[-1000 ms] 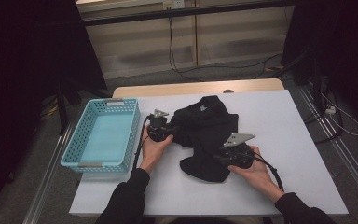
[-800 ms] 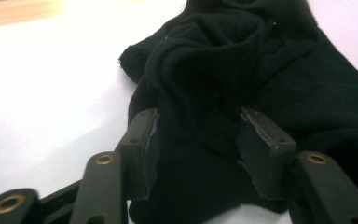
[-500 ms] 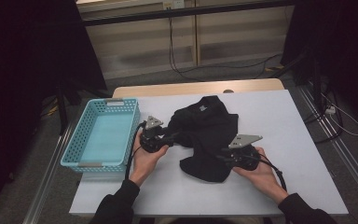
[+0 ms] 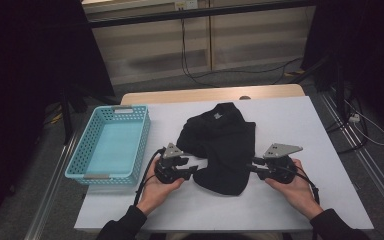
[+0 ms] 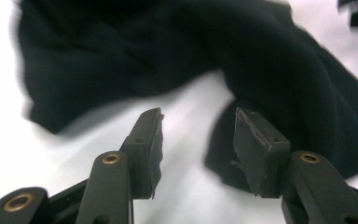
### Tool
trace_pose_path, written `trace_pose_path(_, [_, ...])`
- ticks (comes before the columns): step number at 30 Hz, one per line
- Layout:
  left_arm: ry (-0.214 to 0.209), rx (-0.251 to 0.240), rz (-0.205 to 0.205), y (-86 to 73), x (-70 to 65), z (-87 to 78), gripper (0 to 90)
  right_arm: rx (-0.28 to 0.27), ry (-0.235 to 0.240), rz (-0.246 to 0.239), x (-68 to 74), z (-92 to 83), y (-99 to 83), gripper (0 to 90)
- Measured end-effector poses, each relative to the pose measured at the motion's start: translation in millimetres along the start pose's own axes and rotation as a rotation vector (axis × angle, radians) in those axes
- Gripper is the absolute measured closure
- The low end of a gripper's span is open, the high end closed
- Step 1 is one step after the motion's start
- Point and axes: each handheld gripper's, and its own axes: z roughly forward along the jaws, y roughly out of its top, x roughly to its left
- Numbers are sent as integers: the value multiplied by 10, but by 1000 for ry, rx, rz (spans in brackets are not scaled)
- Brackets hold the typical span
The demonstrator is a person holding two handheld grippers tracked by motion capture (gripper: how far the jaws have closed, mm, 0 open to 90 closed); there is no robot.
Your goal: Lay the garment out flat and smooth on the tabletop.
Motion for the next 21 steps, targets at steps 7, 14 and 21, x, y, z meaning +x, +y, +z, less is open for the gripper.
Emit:
trace_pose_path(7, [-31, 60, 71, -34, -141, 124, 524, 58, -28, 12, -85, 53, -95, 710])
trace_pose_path(14, [-49, 61, 93, -45, -188, 153, 551, 84, 8, 4, -28, 142, -139, 602])
trace_pose_path(21, [-126, 75, 86, -28, -177, 164, 711, 72, 80, 8, 24, 218, -143, 509])
